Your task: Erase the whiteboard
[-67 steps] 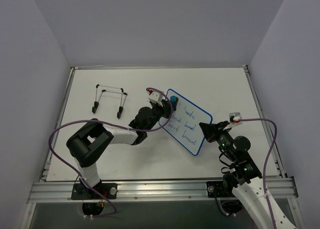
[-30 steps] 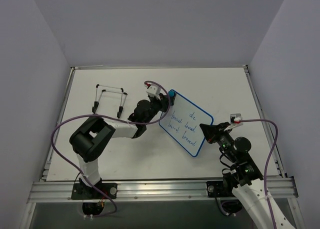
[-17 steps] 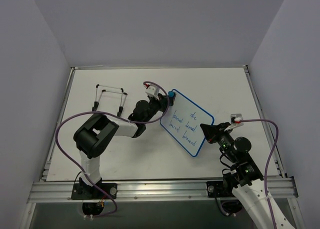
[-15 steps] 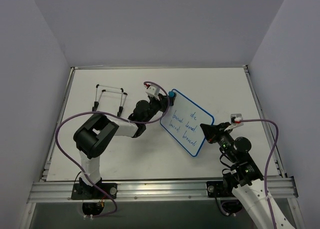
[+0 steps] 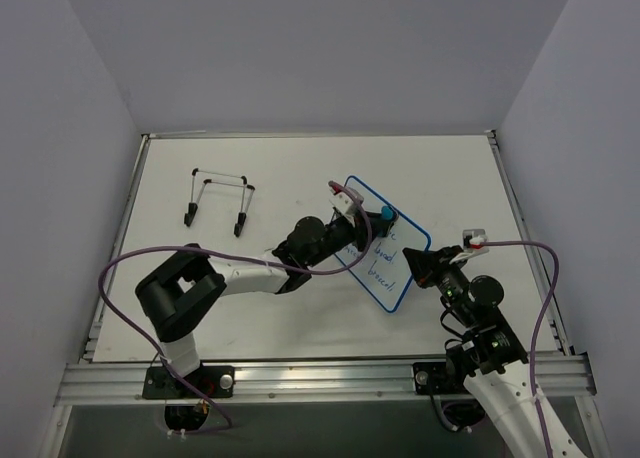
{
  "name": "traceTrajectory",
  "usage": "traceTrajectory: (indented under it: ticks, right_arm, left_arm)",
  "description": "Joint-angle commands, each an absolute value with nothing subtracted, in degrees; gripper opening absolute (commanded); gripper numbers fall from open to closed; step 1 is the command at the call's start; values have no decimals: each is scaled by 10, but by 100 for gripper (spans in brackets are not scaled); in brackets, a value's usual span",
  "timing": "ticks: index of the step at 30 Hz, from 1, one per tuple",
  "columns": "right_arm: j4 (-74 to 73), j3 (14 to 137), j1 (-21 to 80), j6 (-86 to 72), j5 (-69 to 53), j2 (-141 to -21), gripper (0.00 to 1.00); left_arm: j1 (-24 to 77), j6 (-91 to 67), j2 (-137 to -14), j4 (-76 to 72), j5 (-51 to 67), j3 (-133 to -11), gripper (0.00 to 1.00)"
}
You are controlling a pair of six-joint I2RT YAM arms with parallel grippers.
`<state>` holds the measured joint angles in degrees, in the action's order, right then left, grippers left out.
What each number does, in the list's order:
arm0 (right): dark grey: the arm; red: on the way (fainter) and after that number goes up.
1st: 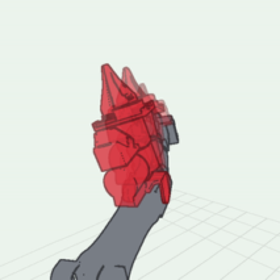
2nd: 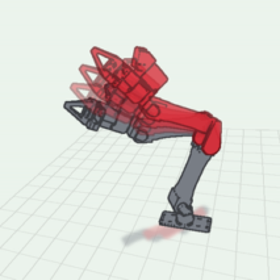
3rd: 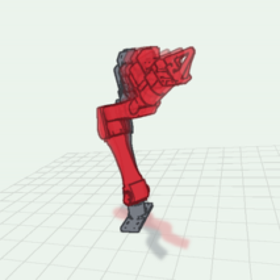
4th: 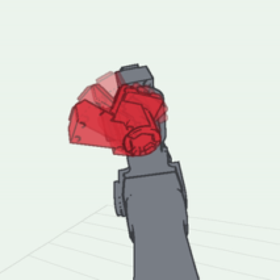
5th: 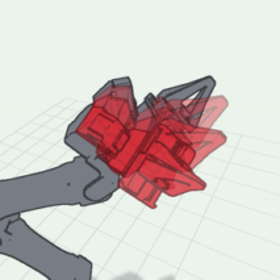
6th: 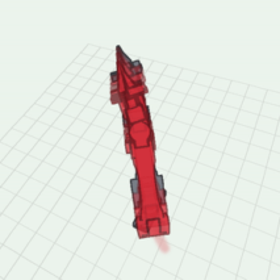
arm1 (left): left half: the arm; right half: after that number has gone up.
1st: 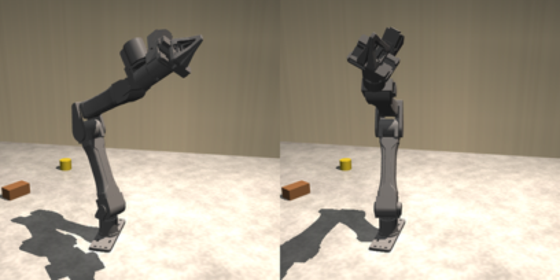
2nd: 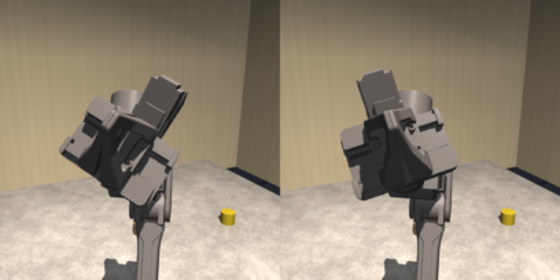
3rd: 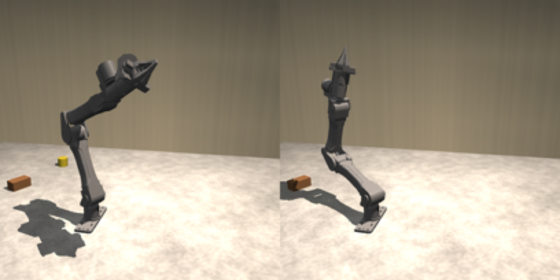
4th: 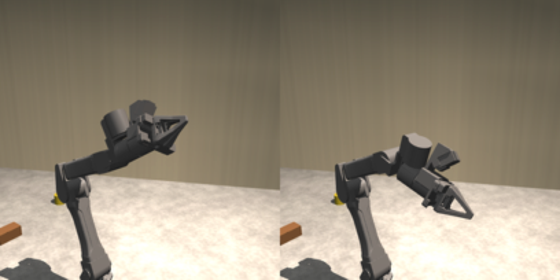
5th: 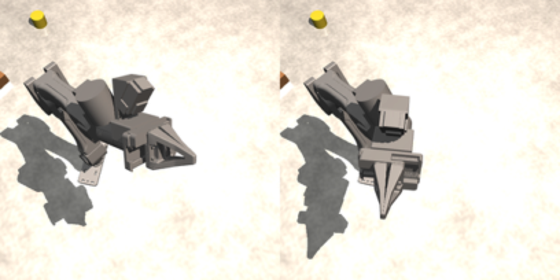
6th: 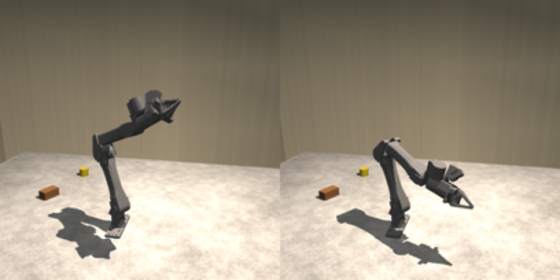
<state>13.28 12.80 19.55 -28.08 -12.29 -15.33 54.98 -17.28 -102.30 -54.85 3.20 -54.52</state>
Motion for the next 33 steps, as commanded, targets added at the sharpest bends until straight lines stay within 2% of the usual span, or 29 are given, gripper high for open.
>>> traceTrajectory:
  ticks: [1,8,16,22,33]
  right_arm:
    - [166,161,214,-274,-238,-138,0]
    - [171,162,214,-281,-237,-133,0]
    - [178,171,214,-295,-247,-127,0]
    - [171,182,214,-294,-249,-124,0]
    - [168,191,214,-296,-258,-125,0]
  left_arm:
    - [589,-173,-1002,-519,79,-548,2]
    - [611,-181,-998,-536,64,-526,2]
    - [608,-190,-1009,-529,-64,-505,2]
    - [587,-201,-1017,-536,-112,-486,2]
    - [509,-247,-1062,-584,-84,-446,2]
